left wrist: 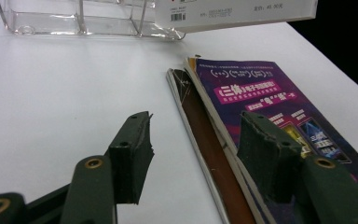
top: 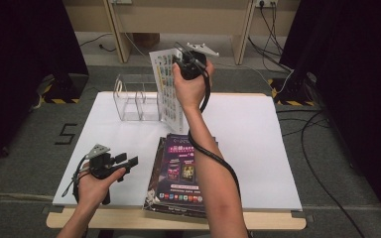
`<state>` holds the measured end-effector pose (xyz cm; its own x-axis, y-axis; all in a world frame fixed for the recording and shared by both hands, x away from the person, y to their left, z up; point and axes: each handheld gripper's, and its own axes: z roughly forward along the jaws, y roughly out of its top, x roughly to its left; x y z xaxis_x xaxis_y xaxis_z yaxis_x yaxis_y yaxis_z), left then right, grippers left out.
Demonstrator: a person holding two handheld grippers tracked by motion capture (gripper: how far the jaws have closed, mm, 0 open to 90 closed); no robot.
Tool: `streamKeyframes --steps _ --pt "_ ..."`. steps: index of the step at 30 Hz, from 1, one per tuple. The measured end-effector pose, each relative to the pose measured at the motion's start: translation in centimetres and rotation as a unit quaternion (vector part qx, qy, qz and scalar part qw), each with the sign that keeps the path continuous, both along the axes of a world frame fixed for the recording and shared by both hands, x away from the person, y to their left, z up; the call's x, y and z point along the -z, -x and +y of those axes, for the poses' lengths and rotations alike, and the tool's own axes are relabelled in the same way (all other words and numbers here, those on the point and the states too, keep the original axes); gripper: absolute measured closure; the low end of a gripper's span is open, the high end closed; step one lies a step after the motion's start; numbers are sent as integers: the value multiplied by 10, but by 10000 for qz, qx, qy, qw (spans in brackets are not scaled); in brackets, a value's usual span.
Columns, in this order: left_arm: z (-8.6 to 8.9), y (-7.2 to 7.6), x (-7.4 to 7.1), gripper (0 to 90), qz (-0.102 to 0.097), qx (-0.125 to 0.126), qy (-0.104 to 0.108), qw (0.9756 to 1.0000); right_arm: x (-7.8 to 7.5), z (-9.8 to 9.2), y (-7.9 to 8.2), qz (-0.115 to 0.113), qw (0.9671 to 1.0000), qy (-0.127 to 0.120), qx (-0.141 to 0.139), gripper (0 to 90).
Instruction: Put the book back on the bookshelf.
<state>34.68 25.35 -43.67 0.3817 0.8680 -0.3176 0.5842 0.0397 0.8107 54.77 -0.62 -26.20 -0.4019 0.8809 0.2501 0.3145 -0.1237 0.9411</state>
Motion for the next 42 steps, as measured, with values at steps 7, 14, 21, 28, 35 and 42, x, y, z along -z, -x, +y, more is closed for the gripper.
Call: streamKeyframes --steps 7,14,21,28,35,42 --pt "2 -1 4 433 24 -37 -45 10000 5 6 -10 -93 9999 37 64 742" --pt "2 -2 7 437 56 -25 -14 10000 9 12 -25 -143 9998 105 86 742" --pt "4 -4 12 440 128 -51 11 9999 22 19 -30 -262 9995 124 98 741" --pt "6 -5 13 439 140 -47 41 9999 26 21 -9 -416 9983 413 61 737" --pt "10 -4 10 436 111 -126 108 9998 33 9 35 -388 9973 617 -48 735" --pt "15 -4 7 435 89 -206 105 9997 43 -16 71 -149 9967 773 -185 728"
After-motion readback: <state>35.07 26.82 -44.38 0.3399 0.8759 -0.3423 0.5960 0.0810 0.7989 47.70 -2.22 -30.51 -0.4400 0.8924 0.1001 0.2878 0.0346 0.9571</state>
